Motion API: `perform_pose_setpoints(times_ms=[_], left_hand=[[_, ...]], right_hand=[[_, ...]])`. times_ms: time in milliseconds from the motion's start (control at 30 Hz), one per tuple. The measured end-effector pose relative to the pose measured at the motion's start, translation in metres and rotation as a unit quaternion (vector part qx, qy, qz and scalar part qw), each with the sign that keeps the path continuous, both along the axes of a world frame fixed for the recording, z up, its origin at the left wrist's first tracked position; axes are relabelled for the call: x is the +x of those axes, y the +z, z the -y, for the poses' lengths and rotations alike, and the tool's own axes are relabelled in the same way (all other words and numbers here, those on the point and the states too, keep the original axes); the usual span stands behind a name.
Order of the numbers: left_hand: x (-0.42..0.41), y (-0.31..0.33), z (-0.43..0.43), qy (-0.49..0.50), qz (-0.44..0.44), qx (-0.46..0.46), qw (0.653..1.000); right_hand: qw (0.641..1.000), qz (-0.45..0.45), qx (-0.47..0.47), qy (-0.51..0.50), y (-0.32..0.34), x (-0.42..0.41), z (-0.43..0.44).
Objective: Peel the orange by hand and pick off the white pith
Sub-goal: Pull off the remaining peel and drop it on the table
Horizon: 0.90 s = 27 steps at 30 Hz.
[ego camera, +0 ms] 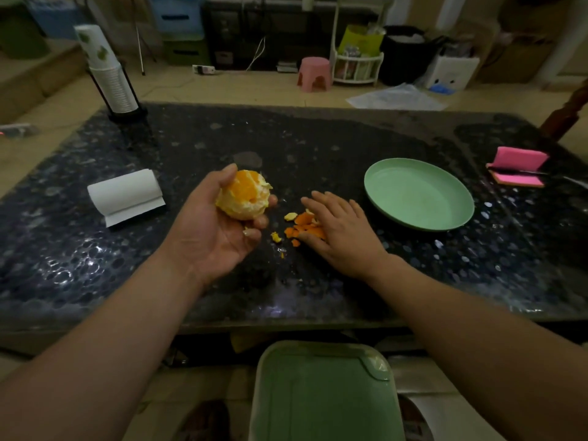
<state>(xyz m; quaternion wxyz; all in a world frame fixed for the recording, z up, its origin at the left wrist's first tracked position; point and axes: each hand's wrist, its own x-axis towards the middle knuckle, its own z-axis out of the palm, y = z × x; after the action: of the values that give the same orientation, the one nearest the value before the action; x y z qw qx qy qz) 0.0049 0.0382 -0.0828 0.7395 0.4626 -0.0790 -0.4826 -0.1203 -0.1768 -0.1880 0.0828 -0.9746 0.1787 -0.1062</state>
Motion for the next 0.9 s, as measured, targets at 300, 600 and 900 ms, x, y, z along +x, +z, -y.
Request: perform_pose_setpoints(times_ms=[300, 600, 900], left_hand=[[0.006, 0.004, -0.001, 0.006, -0.003, -0.014, 1.0], [0.003, 0.004, 0.001, 0.011, 0.003, -0.001, 1.0], [-0.002, 0.006, 0.007, 0.01, 0.005, 0.0, 1.0]], right_hand=[[0.995, -0.034, -0.076, 0.049, 0.004, 0.047, -0.035], [0.999, -0.017, -0.012, -0.027, 0.008, 0.04, 0.008], [0.99, 0.072, 0.066, -0.099, -0.011, -0.032, 0.016]])
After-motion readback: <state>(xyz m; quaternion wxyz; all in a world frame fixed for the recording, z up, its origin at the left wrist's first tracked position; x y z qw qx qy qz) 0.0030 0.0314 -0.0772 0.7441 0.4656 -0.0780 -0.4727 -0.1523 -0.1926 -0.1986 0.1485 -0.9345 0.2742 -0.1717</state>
